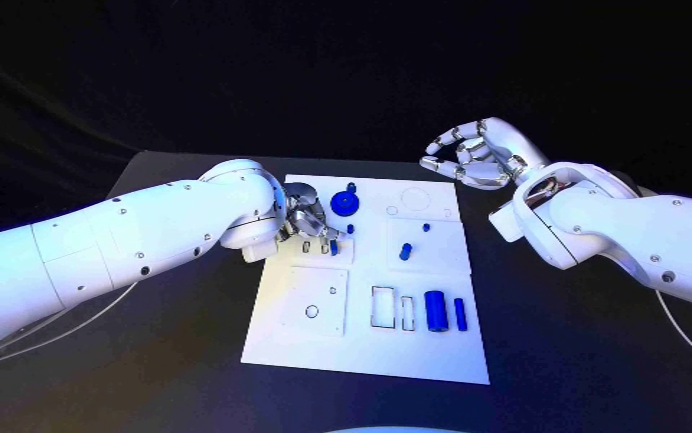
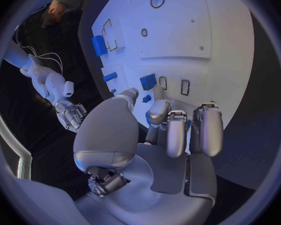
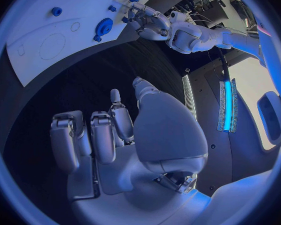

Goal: Assemble the parts on the task board

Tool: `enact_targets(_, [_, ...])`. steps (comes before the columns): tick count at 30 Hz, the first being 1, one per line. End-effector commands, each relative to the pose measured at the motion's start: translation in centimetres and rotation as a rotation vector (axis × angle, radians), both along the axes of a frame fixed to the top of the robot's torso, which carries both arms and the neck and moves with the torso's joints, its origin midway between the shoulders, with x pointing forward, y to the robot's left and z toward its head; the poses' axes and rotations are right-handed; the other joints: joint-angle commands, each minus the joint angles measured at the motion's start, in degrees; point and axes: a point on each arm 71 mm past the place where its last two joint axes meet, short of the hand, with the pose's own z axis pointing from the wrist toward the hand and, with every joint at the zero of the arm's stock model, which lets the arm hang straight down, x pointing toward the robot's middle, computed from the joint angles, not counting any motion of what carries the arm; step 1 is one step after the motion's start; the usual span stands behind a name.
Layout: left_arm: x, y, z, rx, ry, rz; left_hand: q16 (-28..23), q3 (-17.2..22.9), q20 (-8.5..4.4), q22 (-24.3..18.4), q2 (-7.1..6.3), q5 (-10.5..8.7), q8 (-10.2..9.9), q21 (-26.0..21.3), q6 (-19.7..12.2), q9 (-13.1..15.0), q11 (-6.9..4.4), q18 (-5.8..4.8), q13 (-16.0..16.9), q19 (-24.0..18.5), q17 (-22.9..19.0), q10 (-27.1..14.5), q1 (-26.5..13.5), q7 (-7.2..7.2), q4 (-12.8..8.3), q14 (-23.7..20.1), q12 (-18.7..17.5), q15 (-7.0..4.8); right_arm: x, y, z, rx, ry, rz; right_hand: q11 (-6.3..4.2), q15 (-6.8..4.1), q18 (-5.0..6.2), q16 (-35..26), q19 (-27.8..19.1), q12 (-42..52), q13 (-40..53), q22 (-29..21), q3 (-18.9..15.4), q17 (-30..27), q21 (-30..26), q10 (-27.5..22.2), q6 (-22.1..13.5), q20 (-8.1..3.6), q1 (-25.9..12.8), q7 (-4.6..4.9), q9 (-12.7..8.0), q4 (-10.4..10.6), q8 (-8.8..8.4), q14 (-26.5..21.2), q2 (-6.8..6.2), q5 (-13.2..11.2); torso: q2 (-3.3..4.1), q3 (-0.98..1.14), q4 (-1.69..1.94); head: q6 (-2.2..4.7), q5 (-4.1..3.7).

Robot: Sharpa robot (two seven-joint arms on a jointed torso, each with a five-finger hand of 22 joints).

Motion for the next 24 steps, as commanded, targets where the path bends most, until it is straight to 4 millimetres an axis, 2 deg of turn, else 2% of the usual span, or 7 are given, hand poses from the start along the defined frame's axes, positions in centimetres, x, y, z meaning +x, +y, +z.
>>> enact_targets(1, [-0.09, -0.27, 0.1, 0.023, 0.015, -0.028, 0.34, -0.3, -0.02, 1.83, 0.05, -0.15, 0.25, 0.19, 0.0, 0.14, 0.0, -1.0, 0.1, 0.34, 14.66, 0.27, -0.66, -0.42, -0.19, 5.92, 0.26, -0.46, 0.0, 0.15, -0.08, -0.013, 0.006, 0.012, -0.17, -0.38, 0.09, -0.35, 4.94, -0.28, 1.96, 13.92, -0.03, 10.52, -0.18, -0.04, 0.12, -0.32, -0.14, 0.0, 0.07, 0.09, 0.34, 4.99, 0.1, 0.31, -0.04, 0.04, 0.03, -0.11, -0.01])
enact_targets(14, [-0.27, -0.74, 0.04, 0.029, 0.026, -0.049, 0.34, -0.2, -0.08, 2.09, -0.16, 0.12, 0.6, 0.31, -0.44, 0.83, -0.08, -1.04, 0.07, 0.44, 14.65, 0.1, 0.21, -0.49, -0.27, 5.92, 0.24, -0.53, 0.12, 0.35, -0.18, -0.014, 0.007, 0.015, -0.17, -0.38, 0.13, -0.37, 4.85, -0.28, 1.96, 13.82, -0.05, 10.48, -0.31, -0.04, 0.1, -0.33, -0.2, 0.0, 0.08, 0.11, 0.35, 4.98, 0.11, 0.38, -0.06, 0.04, 0.03, -0.15, 0.0])
enact_targets(21, [-0.25, -0.8, -0.01, 0.032, 0.03, -0.052, 0.36, 0.32, -0.12, 2.19, 0.09, 0.44, 0.91, 0.37, -0.8, 1.55, -0.14, -1.05, 0.12, 0.41, 14.69, -0.01, 1.53, -0.55, -0.3, 5.93, 0.28, -0.58, 0.14, 0.33, -0.2, -0.014, 0.008, 0.014, -0.18, -0.39, 0.13, -0.39, 4.84, -0.27, 1.97, 13.82, -0.03, 10.42, -0.31, -0.02, 0.08, -0.34, -0.21, 0.0, 0.1, 0.11, 0.38, 4.96, 0.17, 0.51, -0.02, 0.02, -0.04, -0.13, -0.14])
enact_targets(24, [-0.22, -0.85, -0.08, 0.035, 0.033, -0.054, 0.41, 0.93, -0.14, 2.32, 0.61, 0.58, 1.03, 0.43, -0.96, 1.93, -0.19, -1.07, 0.28, 0.45, 14.77, 0.03, 2.44, -0.61, -0.31, 5.96, 0.4, -0.63, 0.13, 0.34, -0.21, -0.014, 0.008, 0.014, -0.18, -0.39, 0.13, -0.39, 4.84, -0.27, 1.97, 13.82, -0.03, 10.42, -0.31, -0.02, 0.08, -0.34, -0.21, 0.0, 0.1, 0.11, 0.38, 4.96, 0.17, 0.51, 0.02, 0.02, -0.03, -0.11, -0.22])
